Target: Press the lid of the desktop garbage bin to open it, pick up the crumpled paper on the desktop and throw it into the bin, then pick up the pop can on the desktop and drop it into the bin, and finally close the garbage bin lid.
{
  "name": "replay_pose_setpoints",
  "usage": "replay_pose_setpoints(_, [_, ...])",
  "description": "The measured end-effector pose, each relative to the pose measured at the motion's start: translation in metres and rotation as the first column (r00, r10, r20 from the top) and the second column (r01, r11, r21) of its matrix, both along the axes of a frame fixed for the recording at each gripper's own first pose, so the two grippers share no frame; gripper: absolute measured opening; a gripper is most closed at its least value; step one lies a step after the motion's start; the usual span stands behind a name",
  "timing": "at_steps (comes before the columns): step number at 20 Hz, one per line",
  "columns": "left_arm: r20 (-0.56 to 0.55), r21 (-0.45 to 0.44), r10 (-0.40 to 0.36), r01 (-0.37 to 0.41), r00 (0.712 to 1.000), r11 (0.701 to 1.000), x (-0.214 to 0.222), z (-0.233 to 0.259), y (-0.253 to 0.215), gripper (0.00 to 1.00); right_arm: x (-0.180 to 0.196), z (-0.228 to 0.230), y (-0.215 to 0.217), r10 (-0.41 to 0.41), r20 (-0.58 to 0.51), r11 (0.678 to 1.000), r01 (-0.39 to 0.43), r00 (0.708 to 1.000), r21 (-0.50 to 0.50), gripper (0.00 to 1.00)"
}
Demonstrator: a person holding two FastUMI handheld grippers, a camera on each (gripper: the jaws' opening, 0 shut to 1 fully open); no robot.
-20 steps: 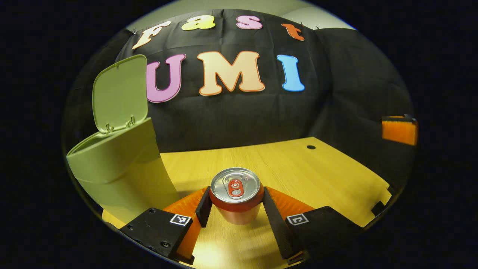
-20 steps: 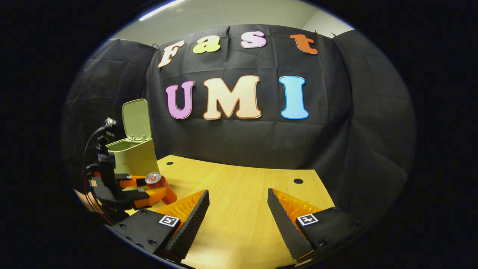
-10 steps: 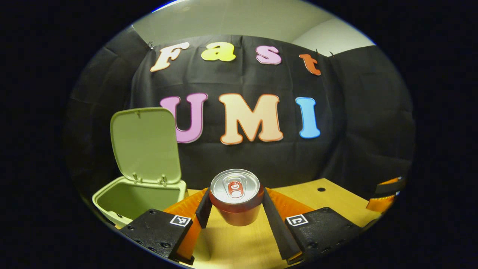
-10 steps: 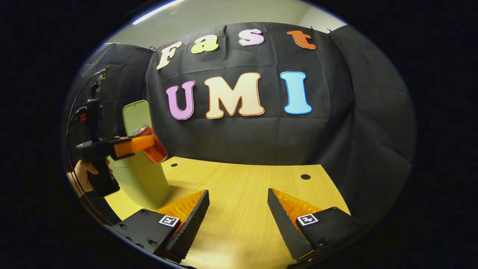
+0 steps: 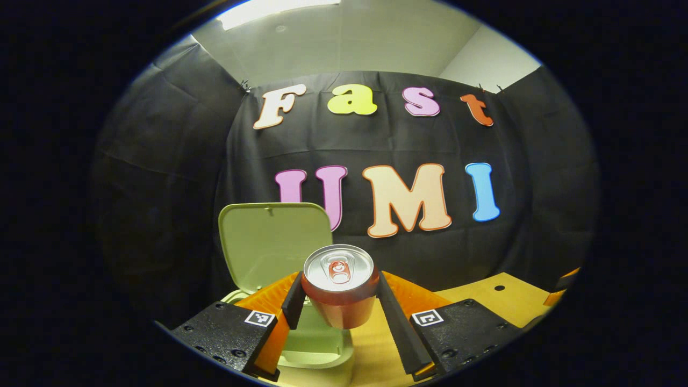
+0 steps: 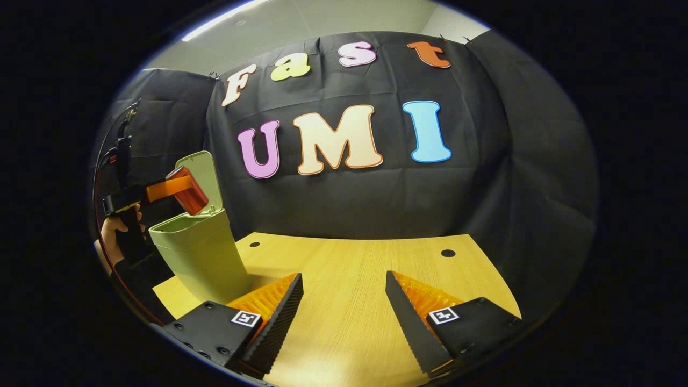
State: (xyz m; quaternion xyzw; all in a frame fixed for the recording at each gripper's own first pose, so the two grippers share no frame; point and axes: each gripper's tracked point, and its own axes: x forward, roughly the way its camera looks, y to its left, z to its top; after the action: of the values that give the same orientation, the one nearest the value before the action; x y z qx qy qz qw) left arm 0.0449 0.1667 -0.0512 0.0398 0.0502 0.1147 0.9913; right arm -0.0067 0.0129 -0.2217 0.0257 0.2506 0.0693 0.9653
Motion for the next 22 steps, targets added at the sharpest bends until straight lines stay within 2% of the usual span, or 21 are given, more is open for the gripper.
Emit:
replay_pose_setpoints(8, [-0.081,0.022,0.084,-0.082,0.993,0.996,-0.021,-0.033,0.054,0.77,0.004,-0.006,0.019,-0.009,-0.012,1.000,0.009,1.000,0.015,0.97])
replay_pose_setpoints(10, [-0.065,0.030,0.105,-0.104,0.992,0.994,-0.022,-0.026,0.065,0.82,0.005,-0.007,0.025,-0.011,-0.011,1.000,0.011,1.000,0.015,0.97])
replay_pose_setpoints(11, [-0.045,0.036,0.105,-0.103,0.993,0.994,-0.022,-0.018,0.070,0.90,0.006,-0.006,0.029,-0.014,-0.009,1.000,0.015,1.000,0.015,0.97])
replay_pose_setpoints(12, [-0.029,0.041,0.093,-0.091,0.995,0.995,-0.021,-0.008,0.070,0.99,0.006,-0.005,0.032,-0.020,-0.005,1.000,0.020,1.000,0.016,0.97])
replay_pose_setpoints(13, [-0.018,0.044,0.079,-0.078,0.997,0.996,-0.017,-0.001,0.071,0.96,0.007,-0.004,0.036,-0.027,-0.003,0.999,0.027,1.000,0.018,0.97])
replay_pose_setpoints(16, [0.010,0.055,0.038,-0.039,0.999,0.998,-0.006,0.028,0.080,0.99,0.006,0.000,0.049,-0.053,0.016,0.998,0.052,0.998,0.016,0.95])
replay_pose_setpoints(17, [0.016,0.064,0.021,-0.022,1.000,0.998,0.000,0.036,0.082,0.96,0.005,0.001,0.053,-0.063,0.025,0.998,0.062,0.998,0.017,0.95])
replay_pose_setpoints(19, [0.035,0.082,-0.012,0.009,0.999,0.997,0.011,0.055,0.087,0.99,0.002,0.003,0.061,-0.090,0.035,0.996,0.089,0.995,0.023,0.97])
replay_pose_setpoints(21, [0.061,0.085,-0.043,0.038,0.997,0.996,0.025,0.074,0.092,0.95,-0.002,0.001,0.069,-0.113,0.038,0.993,0.112,0.993,0.021,0.96])
replay_pose_setpoints(22, [0.073,0.085,-0.056,0.049,0.996,0.995,0.032,0.082,0.095,0.99,-0.005,-0.001,0.072,-0.120,0.038,0.993,0.119,0.992,0.015,0.96])
